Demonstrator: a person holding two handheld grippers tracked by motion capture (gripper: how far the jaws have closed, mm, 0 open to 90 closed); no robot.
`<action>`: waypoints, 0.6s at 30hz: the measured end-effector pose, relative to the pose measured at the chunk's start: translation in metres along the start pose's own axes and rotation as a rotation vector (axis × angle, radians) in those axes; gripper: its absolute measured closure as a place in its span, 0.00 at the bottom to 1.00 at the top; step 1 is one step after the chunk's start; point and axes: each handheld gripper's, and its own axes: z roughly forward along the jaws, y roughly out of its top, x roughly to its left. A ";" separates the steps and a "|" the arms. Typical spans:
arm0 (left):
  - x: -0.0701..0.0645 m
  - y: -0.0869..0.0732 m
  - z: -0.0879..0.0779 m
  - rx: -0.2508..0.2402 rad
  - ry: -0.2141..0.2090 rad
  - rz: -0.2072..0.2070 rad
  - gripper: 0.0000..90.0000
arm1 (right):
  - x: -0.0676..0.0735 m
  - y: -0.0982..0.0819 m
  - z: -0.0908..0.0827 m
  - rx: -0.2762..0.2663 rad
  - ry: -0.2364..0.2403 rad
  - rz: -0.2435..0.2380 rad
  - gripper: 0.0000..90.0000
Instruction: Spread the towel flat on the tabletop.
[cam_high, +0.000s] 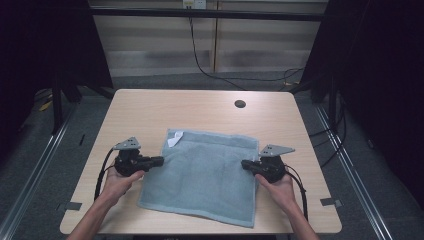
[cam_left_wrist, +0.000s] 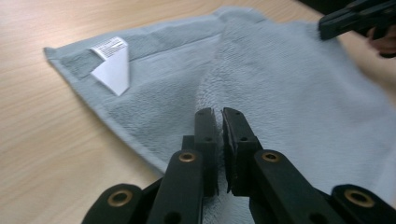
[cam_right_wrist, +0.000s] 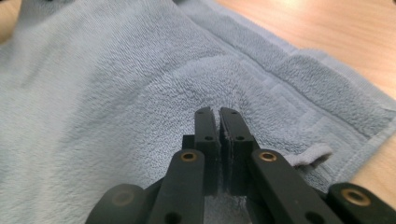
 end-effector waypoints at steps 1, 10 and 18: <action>-0.002 0.000 -0.002 -0.007 0.000 0.000 0.95 | 0.001 0.001 -0.004 -0.012 0.013 0.000 0.97; -0.048 -0.026 -0.038 -0.003 -0.079 0.051 0.95 | 0.032 -0.015 -0.045 -0.005 0.103 -0.010 0.98; -0.072 -0.066 -0.051 0.066 -0.195 0.030 0.91 | 0.060 -0.055 -0.072 0.056 0.187 -0.001 0.97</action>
